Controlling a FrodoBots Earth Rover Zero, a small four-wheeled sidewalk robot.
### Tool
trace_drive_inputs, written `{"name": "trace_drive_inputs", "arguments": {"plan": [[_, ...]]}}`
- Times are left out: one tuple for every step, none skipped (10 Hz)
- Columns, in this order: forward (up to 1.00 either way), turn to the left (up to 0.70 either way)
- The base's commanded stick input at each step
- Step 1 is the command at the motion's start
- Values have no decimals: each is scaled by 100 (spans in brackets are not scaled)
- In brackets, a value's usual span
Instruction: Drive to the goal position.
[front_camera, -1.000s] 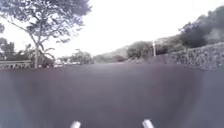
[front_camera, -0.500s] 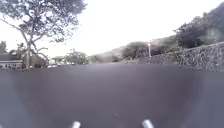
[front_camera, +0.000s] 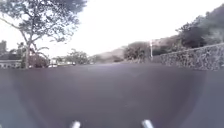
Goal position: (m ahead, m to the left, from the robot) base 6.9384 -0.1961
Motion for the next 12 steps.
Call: {"name": "trace_drive_inputs", "arguments": {"plan": [[70, 0], [70, 0], [70, 0], [70, 0], [70, 0], [70, 0], [70, 0], [70, 0], [70, 0], [70, 0], [70, 0], [70, 0]]}}
